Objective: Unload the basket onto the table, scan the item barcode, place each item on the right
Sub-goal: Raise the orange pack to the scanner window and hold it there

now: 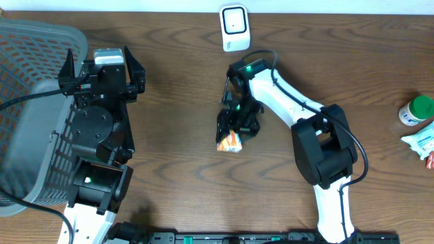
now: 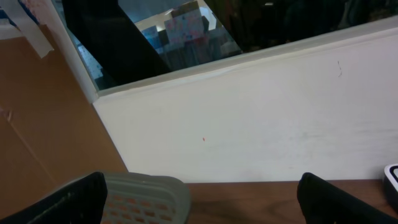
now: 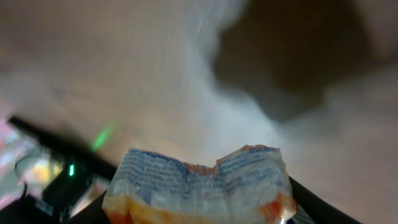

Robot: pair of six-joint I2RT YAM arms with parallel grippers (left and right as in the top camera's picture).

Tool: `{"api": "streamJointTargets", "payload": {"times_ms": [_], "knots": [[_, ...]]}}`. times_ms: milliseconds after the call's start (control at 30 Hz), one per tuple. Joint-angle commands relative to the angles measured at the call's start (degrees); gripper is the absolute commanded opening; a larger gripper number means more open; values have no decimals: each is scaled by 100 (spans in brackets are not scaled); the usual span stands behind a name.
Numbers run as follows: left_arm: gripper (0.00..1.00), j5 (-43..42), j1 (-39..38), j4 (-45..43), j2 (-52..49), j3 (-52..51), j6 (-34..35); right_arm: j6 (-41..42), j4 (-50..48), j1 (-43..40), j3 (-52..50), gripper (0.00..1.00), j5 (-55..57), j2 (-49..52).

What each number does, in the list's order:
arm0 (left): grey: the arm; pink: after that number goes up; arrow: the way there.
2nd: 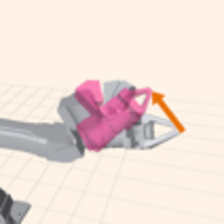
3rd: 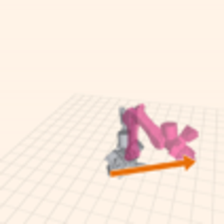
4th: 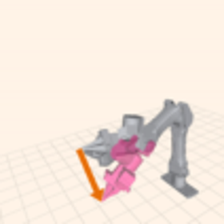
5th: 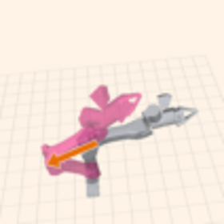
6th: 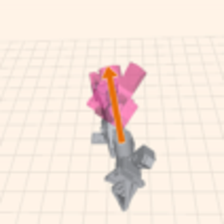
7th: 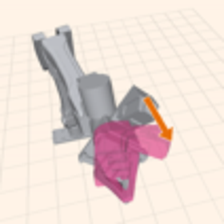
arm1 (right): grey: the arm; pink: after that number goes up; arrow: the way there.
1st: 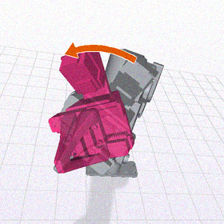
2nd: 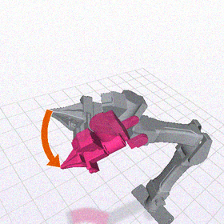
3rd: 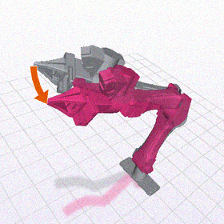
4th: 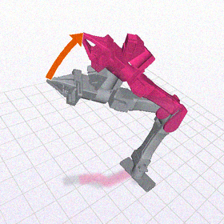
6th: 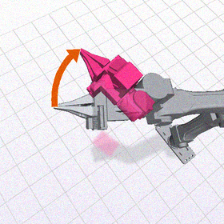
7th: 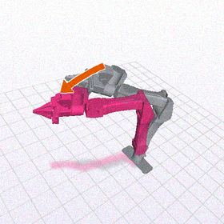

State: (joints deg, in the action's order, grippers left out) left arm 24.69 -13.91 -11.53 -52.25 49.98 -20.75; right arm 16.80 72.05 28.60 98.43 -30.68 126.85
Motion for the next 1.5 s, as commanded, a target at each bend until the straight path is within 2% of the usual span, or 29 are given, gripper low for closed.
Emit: {"api": "streamJointTargets", "payload": {"times_ms": [0,200,433,500,633,767,867,1067,1200,1467], "knots": [[98,-31,24,-9,15,48,55,308,-114,-219,487,57,494,13],[98,-31,24,-9,0,48,55,313,402,-505,2065,50,516,13],[98,-31,24,-9,-105,48,55,315,1416,-713,4424,51,763,13],[98,-31,24,-9,-138,48,55,319,1528,-713,4826,51,955,13],[98,-31,24,-11,-201,48,55,570,1609,-656,5381,39,1591,13],[98,-31,24,-11,-221,48,55,699,1543,-507,5405,39,2194,15],[98,-31,24,-11,-236,48,55,699,1255,-332,5278,40,3073,17],[98,-31,24,-9,-240,48,55,693,31,11,4920,44,4677,31],[98,-28,24,-11,-240,48,52,658,-1038,74,4341,42,5027,39],[98,-28,24,-59,-247,48,50,496,-3375,-52,2664,38,5034,57]]}}
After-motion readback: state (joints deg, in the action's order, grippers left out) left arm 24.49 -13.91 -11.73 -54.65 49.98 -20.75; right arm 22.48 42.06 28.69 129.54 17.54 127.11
